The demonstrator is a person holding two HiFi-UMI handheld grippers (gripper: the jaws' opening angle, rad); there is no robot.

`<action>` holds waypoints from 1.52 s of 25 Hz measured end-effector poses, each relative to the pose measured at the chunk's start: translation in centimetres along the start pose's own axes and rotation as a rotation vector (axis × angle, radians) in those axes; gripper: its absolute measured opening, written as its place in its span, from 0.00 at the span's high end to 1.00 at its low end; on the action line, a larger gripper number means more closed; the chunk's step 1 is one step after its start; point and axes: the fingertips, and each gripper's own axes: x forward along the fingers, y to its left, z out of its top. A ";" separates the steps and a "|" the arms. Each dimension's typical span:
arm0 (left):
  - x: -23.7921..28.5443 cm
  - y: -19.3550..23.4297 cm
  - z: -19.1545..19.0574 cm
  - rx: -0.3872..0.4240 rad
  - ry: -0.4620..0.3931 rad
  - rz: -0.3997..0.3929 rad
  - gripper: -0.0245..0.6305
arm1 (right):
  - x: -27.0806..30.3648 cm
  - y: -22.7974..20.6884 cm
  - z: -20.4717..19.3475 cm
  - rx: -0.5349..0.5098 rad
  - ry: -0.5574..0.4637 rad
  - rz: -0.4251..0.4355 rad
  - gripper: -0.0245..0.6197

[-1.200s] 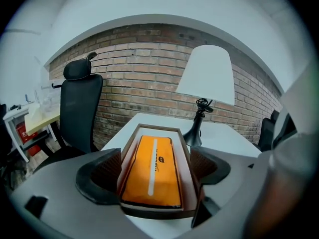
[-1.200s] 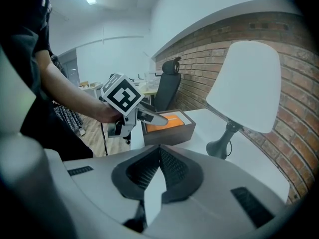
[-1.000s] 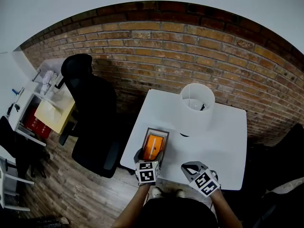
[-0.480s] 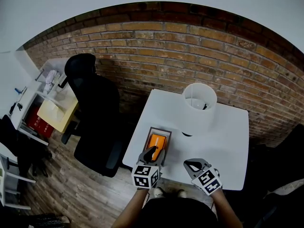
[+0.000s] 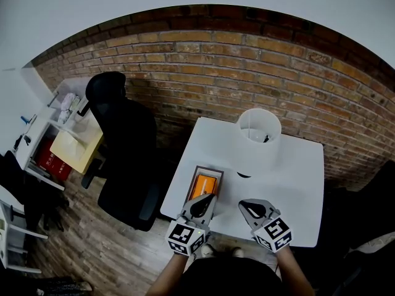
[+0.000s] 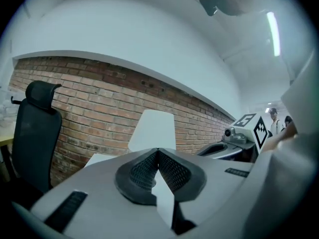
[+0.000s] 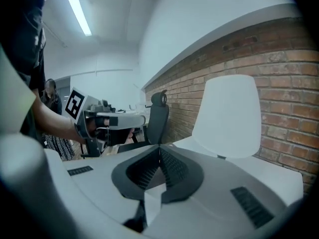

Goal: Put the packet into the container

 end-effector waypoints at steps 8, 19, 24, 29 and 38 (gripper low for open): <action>-0.8 -2.1 1.9 0.100 -0.020 -0.066 0.95 | -0.6 0.7 4.1 -0.007 -0.133 0.004 0.95; -0.8 -2.8 2.3 0.122 -0.022 -0.085 0.95 | -0.7 1.2 5.6 0.000 -0.210 0.025 0.95; -0.6 -2.7 1.9 0.116 -0.006 -0.076 0.95 | -0.9 1.2 5.8 -0.025 -0.215 0.012 0.95; -0.5 -2.8 1.9 0.114 -0.007 -0.077 0.95 | -1.1 1.1 5.7 -0.029 -0.219 0.014 0.95; -0.5 -2.6 1.8 0.109 -0.013 -0.065 0.95 | -0.9 1.5 5.5 -0.025 -0.220 0.034 0.95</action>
